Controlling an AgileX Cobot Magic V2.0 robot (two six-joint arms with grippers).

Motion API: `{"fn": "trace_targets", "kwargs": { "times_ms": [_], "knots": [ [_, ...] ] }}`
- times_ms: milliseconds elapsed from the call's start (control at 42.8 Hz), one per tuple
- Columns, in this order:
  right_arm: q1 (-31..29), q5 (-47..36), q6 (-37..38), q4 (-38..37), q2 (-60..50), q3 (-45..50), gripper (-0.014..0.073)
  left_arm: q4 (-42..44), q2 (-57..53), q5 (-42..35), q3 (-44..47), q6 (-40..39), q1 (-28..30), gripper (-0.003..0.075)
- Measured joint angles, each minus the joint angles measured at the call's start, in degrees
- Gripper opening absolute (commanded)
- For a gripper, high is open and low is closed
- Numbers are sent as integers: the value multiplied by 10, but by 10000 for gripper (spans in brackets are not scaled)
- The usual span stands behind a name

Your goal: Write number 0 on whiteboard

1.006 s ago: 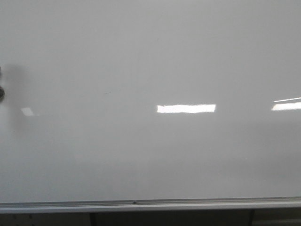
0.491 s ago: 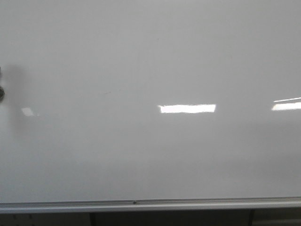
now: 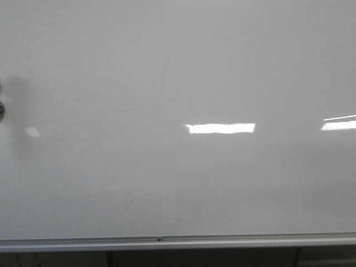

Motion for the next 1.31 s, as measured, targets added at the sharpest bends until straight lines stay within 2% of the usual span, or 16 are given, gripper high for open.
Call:
{"fn": "trace_targets", "kwargs": {
  "times_ms": [117,211,281,421,585,702,819,912,1006,1029,1123,1170,1240,1310],
  "knots": [
    [0,-38,0,0,0,0,-69,0,0,-53,0,0,0,-19],
    [0,-33,0,0,0,-22,-67,2,0,-107,-5,0,0,-19],
    [0,-20,0,0,0,-57,-67,20,0,-112,-24,0,0,-19],
    [0,29,0,0,10,-160,-67,82,16,-65,-114,0,0,-19],
    [0,73,0,0,92,-259,-67,106,106,26,-209,0,0,-19],
    [0,86,0,0,160,-295,-67,107,186,60,-235,0,0,-19],
    [0,91,0,0,215,-307,-67,108,236,63,-239,0,0,-1],
    [0,96,0,0,234,-307,-11,108,251,63,-239,0,0,115],
    [0,98,0,0,237,-307,143,108,252,63,-239,0,0,338],
    [0,98,0,0,237,-308,209,108,252,63,-239,0,0,424],
    [0,98,0,0,238,-308,404,108,252,63,-239,0,0,652],
    [0,98,0,0,238,-308,489,108,252,63,-239,0,0,710],
    [0,98,0,0,238,-308,557,108,252,63,-239,0,0,683],
    [0,98,0,0,238,-308,577,104,253,63,-239,0,0,645]
  ]
}}
